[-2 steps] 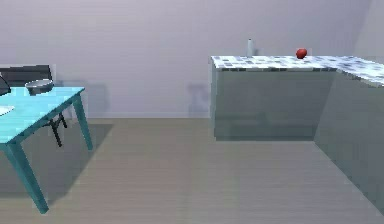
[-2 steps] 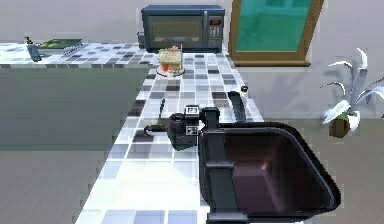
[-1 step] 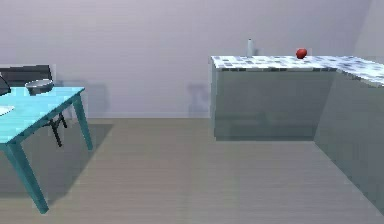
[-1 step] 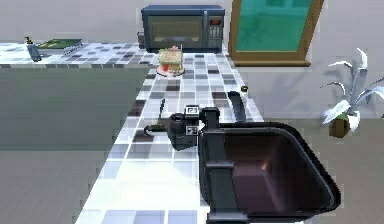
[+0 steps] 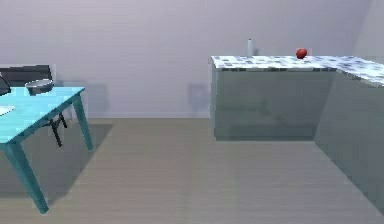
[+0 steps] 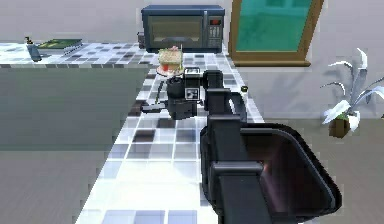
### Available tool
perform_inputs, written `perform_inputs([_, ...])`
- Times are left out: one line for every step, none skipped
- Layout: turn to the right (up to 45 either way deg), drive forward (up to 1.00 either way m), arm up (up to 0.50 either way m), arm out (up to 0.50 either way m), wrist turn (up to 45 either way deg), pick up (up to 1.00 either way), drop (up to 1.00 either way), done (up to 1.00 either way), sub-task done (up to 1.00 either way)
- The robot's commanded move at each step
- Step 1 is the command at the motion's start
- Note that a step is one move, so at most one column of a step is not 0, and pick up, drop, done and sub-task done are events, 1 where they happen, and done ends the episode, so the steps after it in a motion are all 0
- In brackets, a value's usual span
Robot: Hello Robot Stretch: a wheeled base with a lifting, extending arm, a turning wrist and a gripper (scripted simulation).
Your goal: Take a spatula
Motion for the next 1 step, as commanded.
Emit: perform_inputs([0.0,0.0,0.0,0.0,0.0,0.0,0.0,1.0,0.0])
